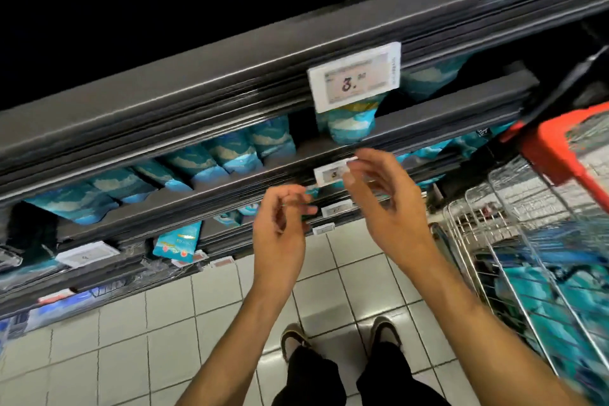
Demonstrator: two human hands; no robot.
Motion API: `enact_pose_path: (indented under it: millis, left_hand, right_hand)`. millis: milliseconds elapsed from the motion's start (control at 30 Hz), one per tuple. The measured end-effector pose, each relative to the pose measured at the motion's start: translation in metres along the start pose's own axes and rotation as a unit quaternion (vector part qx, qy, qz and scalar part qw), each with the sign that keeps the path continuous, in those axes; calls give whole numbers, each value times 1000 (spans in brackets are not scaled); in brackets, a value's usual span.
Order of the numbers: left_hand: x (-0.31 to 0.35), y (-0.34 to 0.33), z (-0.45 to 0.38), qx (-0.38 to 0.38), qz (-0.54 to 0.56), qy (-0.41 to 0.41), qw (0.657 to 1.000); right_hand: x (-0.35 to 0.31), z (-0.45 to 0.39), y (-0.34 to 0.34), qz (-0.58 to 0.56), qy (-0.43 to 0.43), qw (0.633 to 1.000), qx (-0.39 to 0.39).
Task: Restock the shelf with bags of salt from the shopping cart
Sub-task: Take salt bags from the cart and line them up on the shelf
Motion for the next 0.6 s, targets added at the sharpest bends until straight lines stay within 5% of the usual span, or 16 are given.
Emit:
enact_pose_path:
  millis: [200,433,600]
  left_hand:
    - [74,-84,54,-215,-14,-23,976]
    - [168,-205,127,-427,-21,-103,898]
    - [174,-314,176,-553,-112,-63,823]
  right_hand:
    - [-48,122,118,14,-26,979,204]
    - [-116,230,242,18,-31,877,479]
    - [-80,268,360,-21,-109,821,560]
Point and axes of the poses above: each hand's wrist, its own z-axis away from the middle knuckle, its own y-axis out of the back of the hand, x = y × z, the point moved 2 cm from there along -z, towards the middle knuckle, and after that the axes turned 3 degrees about -z, right-handed, at the moved point
